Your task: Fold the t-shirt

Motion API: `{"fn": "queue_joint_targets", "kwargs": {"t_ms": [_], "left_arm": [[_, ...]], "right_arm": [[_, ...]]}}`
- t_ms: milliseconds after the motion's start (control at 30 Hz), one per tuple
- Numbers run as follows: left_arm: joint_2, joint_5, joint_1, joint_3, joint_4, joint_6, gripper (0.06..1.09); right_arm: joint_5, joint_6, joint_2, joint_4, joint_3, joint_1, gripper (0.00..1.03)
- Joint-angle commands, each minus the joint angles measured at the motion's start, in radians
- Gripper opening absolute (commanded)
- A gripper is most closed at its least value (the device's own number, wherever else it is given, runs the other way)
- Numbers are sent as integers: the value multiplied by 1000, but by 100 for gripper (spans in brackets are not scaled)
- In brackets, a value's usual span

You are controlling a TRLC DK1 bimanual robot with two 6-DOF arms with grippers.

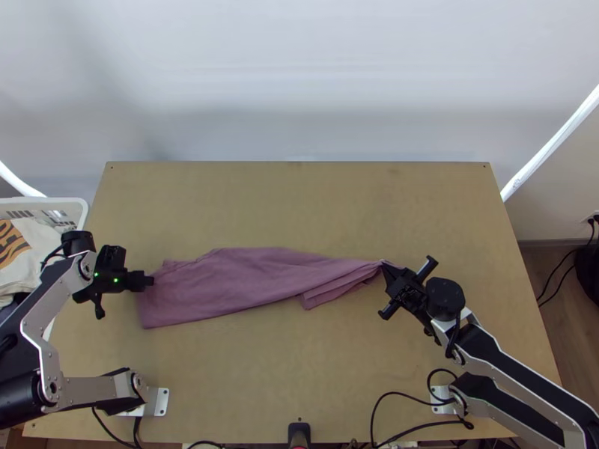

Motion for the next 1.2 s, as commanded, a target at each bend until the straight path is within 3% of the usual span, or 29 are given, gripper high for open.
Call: {"fn": "queue_joint_targets", "kwargs": {"t_ms": [0, 267, 500, 733, 1167], "left_arm": [[-53, 20, -6, 88, -11, -64, 9], [-148, 65, -3, 413, -172, -238, 9], [-92, 68, -81, 600, -181, -370, 9], [131, 46, -218, 758, -92, -457, 9], [702, -26, -321, 1301, -31, -594, 9]], "right_arm": [[21, 17, 1, 20, 25, -8, 3], [30, 19, -5, 20, 18, -10, 3], [34, 25, -12, 37, 6, -7, 3], [59, 25, -42, 52, -19, -2, 3], [99, 25, -95, 56, -67, 10, 3]]}}
